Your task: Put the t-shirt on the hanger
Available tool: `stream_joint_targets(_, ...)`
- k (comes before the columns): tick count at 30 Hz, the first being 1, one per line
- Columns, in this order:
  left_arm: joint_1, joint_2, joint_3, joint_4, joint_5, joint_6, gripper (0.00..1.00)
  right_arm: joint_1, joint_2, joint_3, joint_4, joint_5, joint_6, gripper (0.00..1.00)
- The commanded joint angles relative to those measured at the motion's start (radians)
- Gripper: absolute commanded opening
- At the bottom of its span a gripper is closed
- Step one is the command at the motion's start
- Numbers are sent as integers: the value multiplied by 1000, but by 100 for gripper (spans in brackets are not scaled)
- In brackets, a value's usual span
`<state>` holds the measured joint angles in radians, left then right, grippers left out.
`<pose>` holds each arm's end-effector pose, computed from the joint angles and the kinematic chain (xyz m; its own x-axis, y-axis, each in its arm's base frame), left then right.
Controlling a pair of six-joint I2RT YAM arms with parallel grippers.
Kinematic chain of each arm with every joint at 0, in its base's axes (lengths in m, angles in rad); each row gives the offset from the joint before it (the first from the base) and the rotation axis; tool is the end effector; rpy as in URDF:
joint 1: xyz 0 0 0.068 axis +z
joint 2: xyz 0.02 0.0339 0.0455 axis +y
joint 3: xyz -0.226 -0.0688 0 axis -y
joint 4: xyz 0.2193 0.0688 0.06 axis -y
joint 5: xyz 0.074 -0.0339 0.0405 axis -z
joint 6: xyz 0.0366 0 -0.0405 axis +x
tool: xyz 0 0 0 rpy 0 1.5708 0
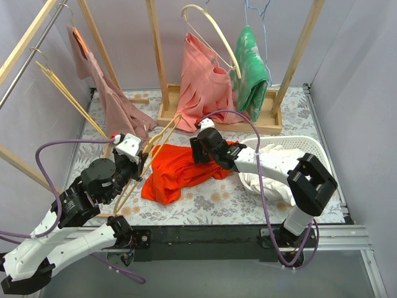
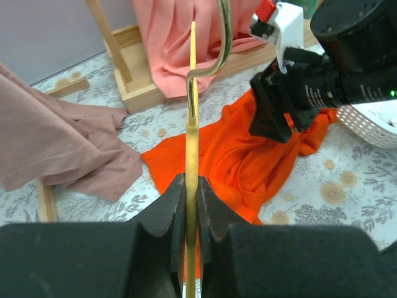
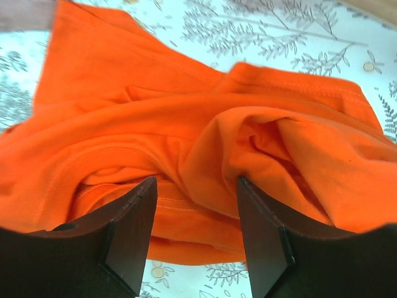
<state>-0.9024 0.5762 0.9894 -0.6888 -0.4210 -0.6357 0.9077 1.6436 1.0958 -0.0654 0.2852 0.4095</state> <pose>0.0803 -0.0775 0.3504 -0.4163 -0.3472 -0.8403 0.2801 0.8303 -0.4818 0.2200 0.2649 0.2131 -0.5697 -0.1087 -0.8147 -0.4228 0.8888 0.1771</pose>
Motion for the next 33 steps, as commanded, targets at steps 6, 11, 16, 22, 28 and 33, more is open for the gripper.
stream_joint_targets(6,3,-18,64,-12,-125,16,0,-4,-8,42,-56,60,-43,62)
stream_joint_targets(11,3,-24,57,20,-140,36,0,-1,53,76,-83,98,-81,53)
stream_joint_targets(16,3,-19,57,34,-128,48,0,-4,116,166,-102,141,-132,40)
stream_joint_targets(22,2,-24,54,35,-116,48,0,-32,194,332,-139,124,-190,1)
stream_joint_targets(28,3,-30,54,22,-107,34,0,-56,203,400,-165,97,-198,1)
stream_joint_targets(33,2,-26,51,20,-56,34,0,-61,157,369,-172,75,-181,10)
